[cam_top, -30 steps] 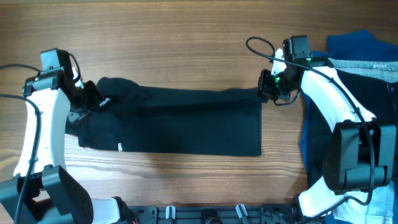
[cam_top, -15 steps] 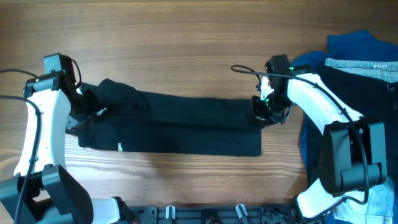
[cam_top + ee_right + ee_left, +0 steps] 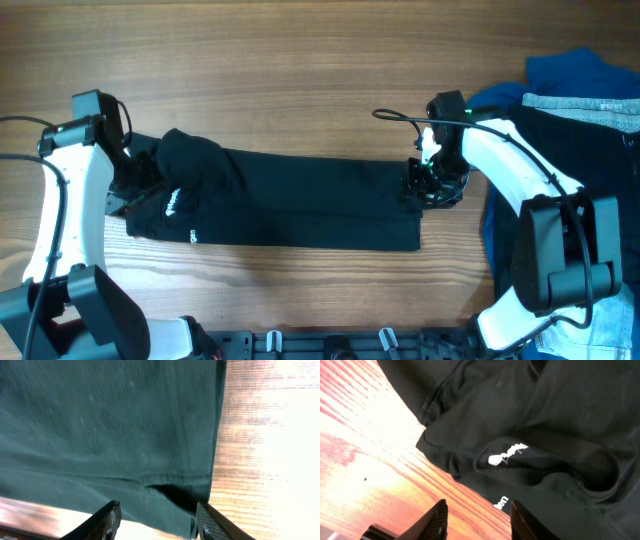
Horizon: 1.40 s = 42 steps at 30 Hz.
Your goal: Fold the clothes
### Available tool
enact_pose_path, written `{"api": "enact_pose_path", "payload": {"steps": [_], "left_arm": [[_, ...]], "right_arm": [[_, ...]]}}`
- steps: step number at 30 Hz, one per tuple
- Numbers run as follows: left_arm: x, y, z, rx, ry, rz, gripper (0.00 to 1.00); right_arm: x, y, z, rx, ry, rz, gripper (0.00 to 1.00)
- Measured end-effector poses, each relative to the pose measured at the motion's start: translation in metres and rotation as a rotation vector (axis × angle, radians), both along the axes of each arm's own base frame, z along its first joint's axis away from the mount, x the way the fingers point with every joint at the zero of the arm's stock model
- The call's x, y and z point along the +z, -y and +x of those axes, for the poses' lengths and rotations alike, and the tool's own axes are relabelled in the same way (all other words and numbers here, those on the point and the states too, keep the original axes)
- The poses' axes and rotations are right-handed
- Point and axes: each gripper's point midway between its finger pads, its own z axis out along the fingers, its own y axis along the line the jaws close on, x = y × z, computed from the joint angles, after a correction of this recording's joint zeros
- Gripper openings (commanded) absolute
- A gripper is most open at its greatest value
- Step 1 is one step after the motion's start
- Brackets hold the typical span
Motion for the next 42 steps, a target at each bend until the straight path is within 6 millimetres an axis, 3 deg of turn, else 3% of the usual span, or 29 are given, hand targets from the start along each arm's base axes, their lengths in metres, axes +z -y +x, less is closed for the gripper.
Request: {"api": "enact_pose_path", "payload": {"steps": [2,5,9,12,16,17,18,20,30,36,39,42], "left_arm": [[0.0,0.0,0.007,-0.002,0.031,-0.004,0.32],[0.001,0.011,0.029,-0.017,0.125,-0.071,0.36],[0.003,0.048,0.049,-0.159,0.202,-0.176,0.46],[-0.009,0.077,0.056,-0.278,0.232,-0.198,0.45],[-0.035,0.092,0.041,-0.329,0.184,-0.211,0.3],[-0.04,0.092,0.04,-0.333,0.18,-0.211,0.14],[-0.044,0.092,0.042,-0.334,0.181,-0.208,0.04],[-0.049,0.092,0.042,-0.331,0.17,-0.213,0.04],[-0.054,0.104,-0.013,-0.304,-0.042,-0.313,0.04],[-0.068,0.105,-0.026,-0.215,-0.078,-0.32,0.04],[-0.068,0.102,-0.014,-0.203,-0.035,-0.298,0.24],[-0.062,0.092,0.023,-0.206,0.105,-0.234,0.44]], "right_arm": [[-0.001,-0.001,0.011,-0.001,0.045,0.005,0.5],[-0.002,-0.001,0.023,-0.02,0.089,0.011,0.49],[-0.002,0.006,0.026,-0.054,0.09,0.01,0.5],[-0.002,0.006,0.026,-0.054,0.089,0.01,0.5],[-0.002,0.006,0.025,-0.054,0.085,0.009,0.5],[-0.002,0.006,0.025,-0.054,0.085,0.009,0.5],[-0.002,0.006,0.025,-0.054,0.084,0.009,0.5],[-0.002,0.006,0.024,-0.053,0.084,0.009,0.5],[-0.002,0.006,0.024,-0.049,0.083,0.009,0.5],[-0.002,0.006,0.024,-0.035,0.087,0.011,0.51],[-0.002,0.006,0.024,-0.035,0.087,0.011,0.51],[-0.002,0.006,0.024,-0.035,0.087,0.011,0.53]]}}
